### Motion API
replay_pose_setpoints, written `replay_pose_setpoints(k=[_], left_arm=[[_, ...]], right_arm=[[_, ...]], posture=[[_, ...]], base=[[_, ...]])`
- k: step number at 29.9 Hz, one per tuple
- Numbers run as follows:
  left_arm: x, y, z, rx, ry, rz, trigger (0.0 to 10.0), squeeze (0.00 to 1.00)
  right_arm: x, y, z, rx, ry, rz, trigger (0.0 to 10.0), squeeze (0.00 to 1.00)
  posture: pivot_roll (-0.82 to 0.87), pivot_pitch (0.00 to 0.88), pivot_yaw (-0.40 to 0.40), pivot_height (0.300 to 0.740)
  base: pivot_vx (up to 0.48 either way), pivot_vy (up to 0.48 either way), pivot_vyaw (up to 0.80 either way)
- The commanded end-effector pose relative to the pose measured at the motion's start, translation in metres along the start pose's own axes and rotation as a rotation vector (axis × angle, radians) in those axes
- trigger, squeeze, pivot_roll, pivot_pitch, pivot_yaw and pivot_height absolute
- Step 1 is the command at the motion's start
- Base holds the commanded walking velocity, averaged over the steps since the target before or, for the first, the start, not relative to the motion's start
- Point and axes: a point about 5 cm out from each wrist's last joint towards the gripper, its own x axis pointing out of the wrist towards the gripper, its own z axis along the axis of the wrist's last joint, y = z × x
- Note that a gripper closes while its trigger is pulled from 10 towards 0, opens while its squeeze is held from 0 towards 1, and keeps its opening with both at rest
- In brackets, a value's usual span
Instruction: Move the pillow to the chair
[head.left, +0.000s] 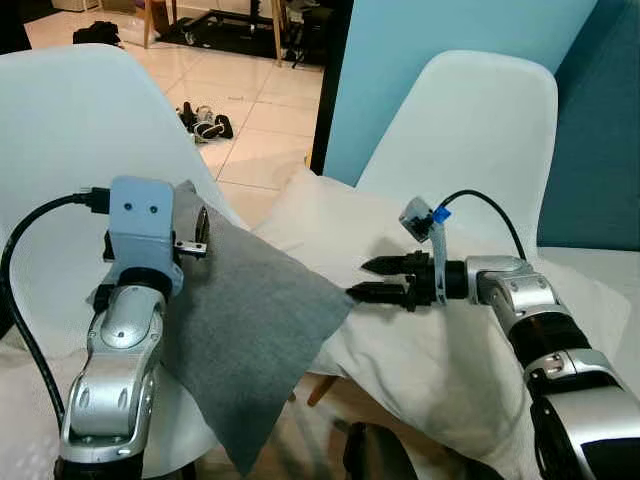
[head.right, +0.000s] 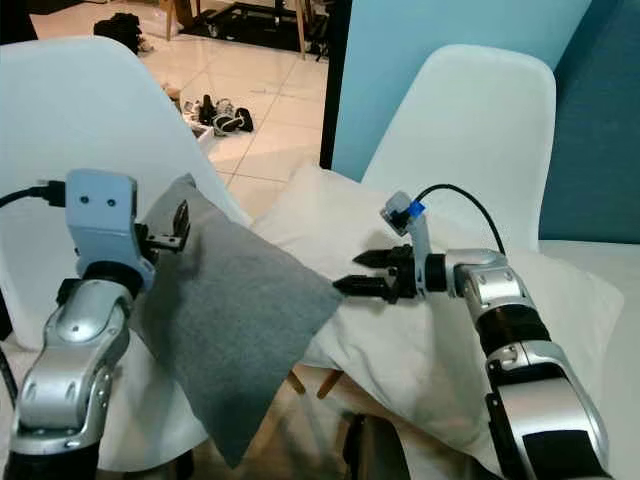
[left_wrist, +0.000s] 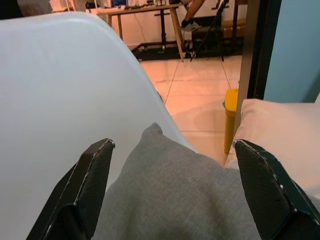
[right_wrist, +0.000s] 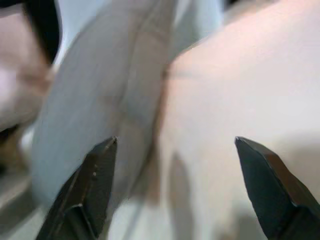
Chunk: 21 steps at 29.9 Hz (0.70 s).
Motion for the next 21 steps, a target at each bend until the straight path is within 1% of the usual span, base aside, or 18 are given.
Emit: replay_pose_setpoints(k=[1,2,3,4,5,6,9,10,11,12,14,15,16,17,20,21], left_arm=[[0.001,-0.006,-0.002,-0.013,0.000,-0.013,10.0,0.00],[0.000,-0.007,-0.003,-0.017,0.000,-0.015,10.0,0.00],[-0.001,-0.007,-0.006,-0.020,0.002,-0.017,10.0,0.00],[-0.002,-0.008,-0.008,-0.022,0.005,-0.020,10.0,0.00],[-0.005,-0.009,-0.012,-0.020,0.017,-0.026,10.0,0.00],[-0.005,-0.009,-0.012,-0.020,0.017,-0.026,10.0,0.00],[-0.014,-0.011,-0.023,-0.013,0.051,-0.047,10.0,0.00],[-0.014,-0.011,-0.023,-0.013,0.051,-0.047,10.0,0.00],[-0.018,-0.013,-0.028,-0.013,0.067,-0.058,10.0,0.00],[-0.018,-0.013,-0.028,-0.013,0.067,-0.058,10.0,0.00],[-0.024,-0.016,-0.035,-0.011,0.086,-0.074,10.0,0.00],[-0.024,-0.016,-0.035,-0.011,0.086,-0.074,10.0,0.00],[-0.026,-0.018,-0.037,-0.011,0.090,-0.077,10.0,0.00],[-0.027,-0.019,-0.038,-0.011,0.091,-0.079,10.0,0.00],[-0.028,-0.019,-0.039,-0.010,0.090,-0.078,10.0,0.00],[-0.027,-0.018,-0.040,-0.012,0.090,-0.071,10.0,0.00]], right_arm=[[-0.002,-0.006,0.012,0.029,-0.109,-0.083,10.0,0.00],[0.000,-0.005,0.023,0.082,-0.228,-0.117,10.0,0.00],[0.002,-0.002,0.029,0.137,-0.311,-0.124,10.0,0.00],[0.002,0.002,0.033,0.159,-0.370,-0.121,10.0,0.00],[0.004,0.008,0.034,0.167,-0.415,-0.122,10.0,0.00],[0.004,0.008,0.034,0.167,-0.415,-0.122,10.0,0.00],[0.007,0.022,0.029,0.172,-0.480,-0.148,10.0,0.00],[0.007,0.022,0.029,0.172,-0.480,-0.148,10.0,0.00],[0.009,0.027,0.024,0.152,-0.486,-0.177,10.0,0.00],[0.009,0.027,0.024,0.152,-0.486,-0.177,10.0,0.00],[0.012,0.036,0.015,0.124,-0.483,-0.215,10.0,0.00],[0.012,0.036,0.015,0.124,-0.483,-0.215,10.0,0.00],[0.013,0.039,0.007,0.107,-0.467,-0.235,10.0,0.00],[0.012,0.040,-0.001,0.096,-0.451,-0.261,10.0,0.00],[0.011,0.040,-0.007,0.097,-0.437,-0.298,10.0,0.00],[0.008,0.035,-0.017,0.105,-0.415,-0.351,10.0,0.00]], posture=[[0.02,0.000,-0.147,0.495],[0.02,0.000,-0.150,0.495],[0.02,0.000,-0.149,0.500],[0.02,0.000,-0.149,0.505],[0.02,0.000,-0.148,0.510],[0.02,0.000,-0.148,0.510],[0.02,0.000,-0.141,0.525],[0.02,0.000,-0.141,0.525],[0.02,0.000,-0.142,0.530],[0.02,0.000,-0.142,0.530],[0.02,0.000,-0.145,0.540],[0.02,0.000,-0.145,0.540],[0.02,0.000,-0.149,0.545],[0.02,0.000,-0.150,0.550],[0.02,0.000,-0.150,0.555],[0.01,0.000,-0.150,0.560]], base=[[0.000,0.000,0.00],[0.000,0.000,0.00],[0.000,0.000,0.00],[0.000,0.000,0.00],[0.000,0.000,0.00],[0.000,0.000,0.00],[0.000,0.000,0.00],[0.000,0.000,0.00],[0.000,0.000,0.00],[0.000,0.000,0.00],[0.000,0.000,0.00],[0.000,0.000,0.00],[0.000,0.000,0.00],[0.000,0.000,0.00],[0.000,0.000,0.00],[0.000,0.000,0.00]])
